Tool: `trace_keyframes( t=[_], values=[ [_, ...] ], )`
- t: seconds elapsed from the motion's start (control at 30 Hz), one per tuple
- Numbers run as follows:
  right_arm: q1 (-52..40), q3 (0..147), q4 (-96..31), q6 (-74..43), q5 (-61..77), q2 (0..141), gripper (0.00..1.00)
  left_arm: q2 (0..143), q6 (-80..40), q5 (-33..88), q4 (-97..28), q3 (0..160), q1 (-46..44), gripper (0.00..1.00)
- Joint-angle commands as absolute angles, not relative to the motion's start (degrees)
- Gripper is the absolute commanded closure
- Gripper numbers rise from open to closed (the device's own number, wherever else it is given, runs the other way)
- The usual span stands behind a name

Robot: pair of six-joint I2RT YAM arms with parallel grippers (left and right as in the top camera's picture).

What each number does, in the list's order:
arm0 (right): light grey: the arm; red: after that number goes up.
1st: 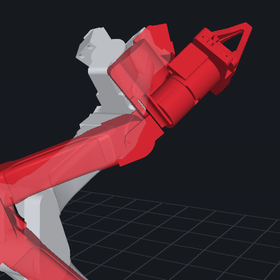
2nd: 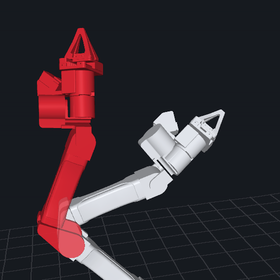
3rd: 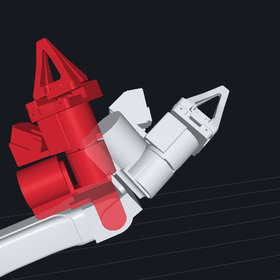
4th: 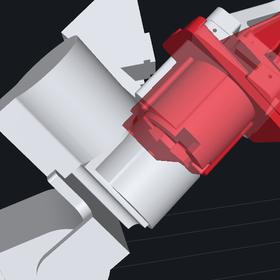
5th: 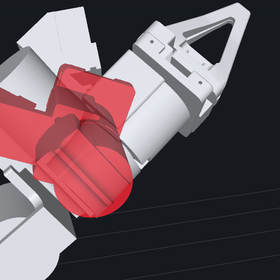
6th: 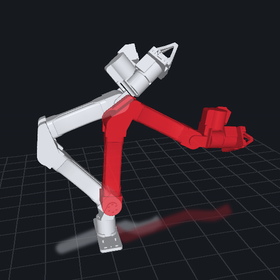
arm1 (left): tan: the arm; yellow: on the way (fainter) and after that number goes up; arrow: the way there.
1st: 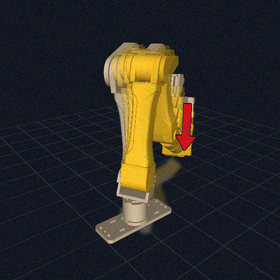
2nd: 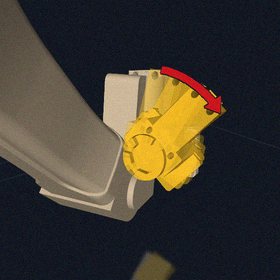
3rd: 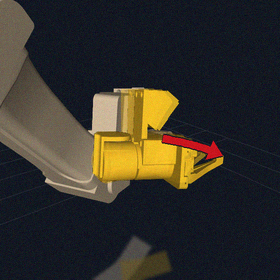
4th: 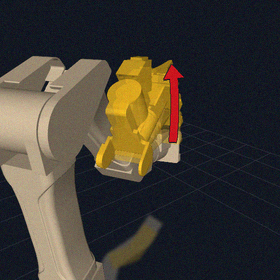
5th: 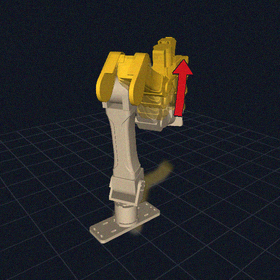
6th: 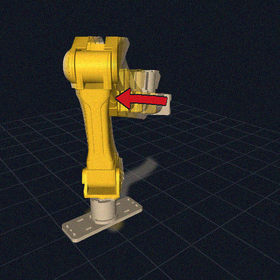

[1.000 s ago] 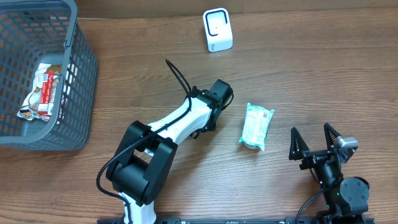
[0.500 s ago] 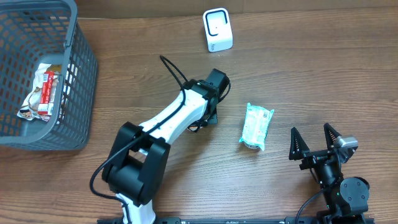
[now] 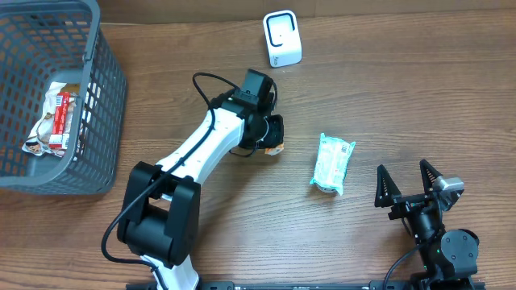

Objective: Scan the item barcode

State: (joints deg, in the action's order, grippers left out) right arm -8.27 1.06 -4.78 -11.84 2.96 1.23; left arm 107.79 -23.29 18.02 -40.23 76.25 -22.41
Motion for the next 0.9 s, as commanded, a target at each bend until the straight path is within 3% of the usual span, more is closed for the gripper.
trace_keyframes(
  t=[0.0,0.4,0.63,0.87],
  values=[
    [-8.01,0.47,-4.64,-12.03,2.61,1.15,0.0,106.37,-20.12,26.79,-37.91,75.24,-21.67,0.95],
    [-8.01,0.47,-4.64,-12.03,2.61,1.15,0.0,106.37,-21.89,43.86,-19.38,60.86,-15.4,0.95],
    [-8.01,0.47,-4.64,-12.03,2.61,1.15,0.0,106.37,-19.11,45.01,-19.62,60.05,-13.61,0.96],
    [-8.01,0.47,-4.64,-12.03,2.61,1.15,0.0,106.37,-17.74,44.6,-19.64,60.05,-13.5,0.86]
  ],
)
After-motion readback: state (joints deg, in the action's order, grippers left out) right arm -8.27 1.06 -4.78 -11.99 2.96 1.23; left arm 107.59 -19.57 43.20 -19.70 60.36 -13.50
